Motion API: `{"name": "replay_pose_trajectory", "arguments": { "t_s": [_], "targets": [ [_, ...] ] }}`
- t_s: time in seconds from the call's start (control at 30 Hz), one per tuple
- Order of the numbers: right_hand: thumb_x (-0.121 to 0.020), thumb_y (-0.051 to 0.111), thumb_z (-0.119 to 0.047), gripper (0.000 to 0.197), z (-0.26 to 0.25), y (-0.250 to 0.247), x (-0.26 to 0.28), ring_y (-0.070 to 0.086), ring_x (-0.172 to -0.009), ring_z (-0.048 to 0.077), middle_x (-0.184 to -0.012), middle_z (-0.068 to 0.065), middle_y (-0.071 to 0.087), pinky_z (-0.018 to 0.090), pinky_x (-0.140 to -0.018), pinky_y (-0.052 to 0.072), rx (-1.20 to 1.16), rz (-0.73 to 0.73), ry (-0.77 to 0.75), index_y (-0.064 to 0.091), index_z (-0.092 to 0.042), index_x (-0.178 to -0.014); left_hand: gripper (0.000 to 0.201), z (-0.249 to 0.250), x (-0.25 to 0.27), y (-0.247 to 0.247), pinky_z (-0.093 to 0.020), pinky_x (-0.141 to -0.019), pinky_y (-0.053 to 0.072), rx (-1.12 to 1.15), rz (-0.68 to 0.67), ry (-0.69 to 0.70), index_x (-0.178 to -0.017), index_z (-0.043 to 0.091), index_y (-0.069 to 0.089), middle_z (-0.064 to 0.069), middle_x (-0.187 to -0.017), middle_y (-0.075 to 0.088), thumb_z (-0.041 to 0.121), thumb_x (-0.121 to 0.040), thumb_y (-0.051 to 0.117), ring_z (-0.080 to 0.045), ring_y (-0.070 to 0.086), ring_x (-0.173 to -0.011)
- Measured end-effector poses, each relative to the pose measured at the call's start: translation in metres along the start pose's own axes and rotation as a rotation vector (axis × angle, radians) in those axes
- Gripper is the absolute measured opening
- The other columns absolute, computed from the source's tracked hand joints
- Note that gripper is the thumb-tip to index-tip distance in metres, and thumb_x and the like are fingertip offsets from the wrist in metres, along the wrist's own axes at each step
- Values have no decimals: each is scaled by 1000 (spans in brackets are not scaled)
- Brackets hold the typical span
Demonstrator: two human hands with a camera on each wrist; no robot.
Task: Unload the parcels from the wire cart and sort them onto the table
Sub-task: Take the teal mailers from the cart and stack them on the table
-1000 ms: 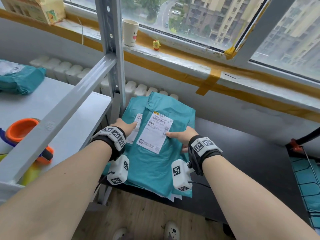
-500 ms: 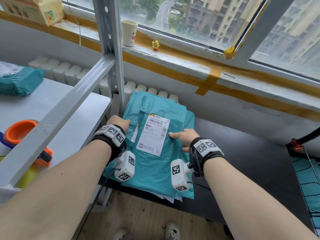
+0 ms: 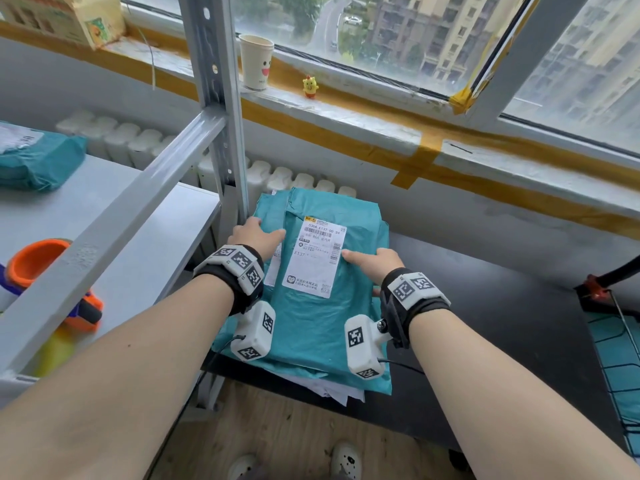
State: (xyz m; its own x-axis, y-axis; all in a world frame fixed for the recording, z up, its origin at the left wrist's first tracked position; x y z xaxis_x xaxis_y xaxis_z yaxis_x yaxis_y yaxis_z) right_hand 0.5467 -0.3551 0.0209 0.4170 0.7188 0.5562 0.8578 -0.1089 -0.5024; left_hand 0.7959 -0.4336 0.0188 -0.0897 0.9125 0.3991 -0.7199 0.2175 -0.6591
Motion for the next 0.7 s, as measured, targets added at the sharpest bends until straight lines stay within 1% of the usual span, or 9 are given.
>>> {"name": "replay_pose_trajectory", "arguments": {
  "t_s": [0.07, 0.13, 0.23, 0.3, 0.37, 0.43, 0.5, 0.57, 0.7],
  "targets": [
    [-70, 72, -58, 90, -2, 0, 2, 53, -121, 27, -136, 7, 50, 45, -99, 47, 46, 6, -10, 40, -8, -138, 66, 9, 4, 2, -41, -110, 31, -5, -11, 25, -144, 17, 32, -13, -147, 35, 45, -89, 54, -31, 38, -133],
    [-72, 68, -62, 95, -5, -5, 3, 49, -125, 27, -141, 8, 45, 45, -100, 46, 59, 40, -18, 33, -9, -143, 66, 17, 9, 2, -40, -111, 31, -6, -14, 48, -145, 17, 32, -13, -148, 34, 44, -89, 55, -30, 37, -133],
    [-78, 62, -60, 84, -10, -16, 5, 50, -123, 26, -138, 6, 48, 45, -101, 46, 61, 95, -40, 36, -11, -141, 65, 25, 15, -4, -40, -110, 31, -14, -3, 69, -145, 18, 31, -14, -147, 33, 43, -89, 55, -31, 37, -133],
    [-86, 57, -51, 74, -16, -24, 8, 47, -127, 26, -144, 5, 43, 42, -105, 41, 109, 114, -76, 33, -13, -144, 64, 36, 19, -11, -40, -110, 31, -31, 7, 103, -145, 18, 31, -14, -148, 33, 41, -90, 54, -31, 37, -133],
    [-93, 52, -39, 62, -25, -35, 12, 42, -132, 25, -149, 4, 38, 33, -107, 36, 196, 142, -139, 31, -16, -146, 62, 56, 24, -16, -40, -110, 32, -77, 22, 175, -145, 18, 31, -14, -147, 34, 40, -91, 52, -31, 37, -133],
    [-95, 48, -31, 55, -37, -46, 22, 41, -133, 24, -150, 2, 38, 31, -105, 34, 295, 177, -212, 31, -20, -147, 59, 85, 32, -18, -41, -109, 33, -130, 35, 272, -145, 19, 32, -13, -147, 35, 37, -92, 52, -30, 37, -133],
    [-95, 46, -30, 53, -46, -58, 32, 41, -133, 25, -149, 3, 39, 33, -107, 33, 385, 208, -266, 31, -25, -146, 57, 118, 43, -13, -41, -110, 32, -190, 37, 388, -144, 20, 34, -11, -146, 37, 35, -92, 50, -29, 35, -134],
    [-95, 44, -30, 53, -48, -73, 43, 41, -133, 27, -148, 4, 39, 35, -107, 35, 447, 242, -290, 31, -28, -146, 55, 151, 62, 1, -41, -111, 30, -256, 27, 503, -143, 21, 35, -8, -146, 37, 35, -92, 49, -27, 34, -134],
    [-95, 43, -32, 52, -34, -113, 65, 38, -133, 29, -148, 5, 37, 38, -107, 36, 538, 325, -302, 32, -30, -146, 53, 195, 111, 41, -42, -110, 31, -389, -21, 655, -143, 25, 35, -3, -150, 32, 35, -93, 48, -26, 32, -136]
  ]
}}
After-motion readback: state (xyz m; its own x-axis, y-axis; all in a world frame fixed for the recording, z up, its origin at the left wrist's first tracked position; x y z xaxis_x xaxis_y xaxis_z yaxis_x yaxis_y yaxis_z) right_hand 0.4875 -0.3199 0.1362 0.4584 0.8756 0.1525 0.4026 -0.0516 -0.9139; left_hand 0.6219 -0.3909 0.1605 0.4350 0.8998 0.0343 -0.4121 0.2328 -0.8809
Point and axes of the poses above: each hand's wrist, its own x-axis away from the middle knuckle, its own y-axis out of the palm, z = x × y, the point moved 9 cm from there along -x, towards the middle knuckle
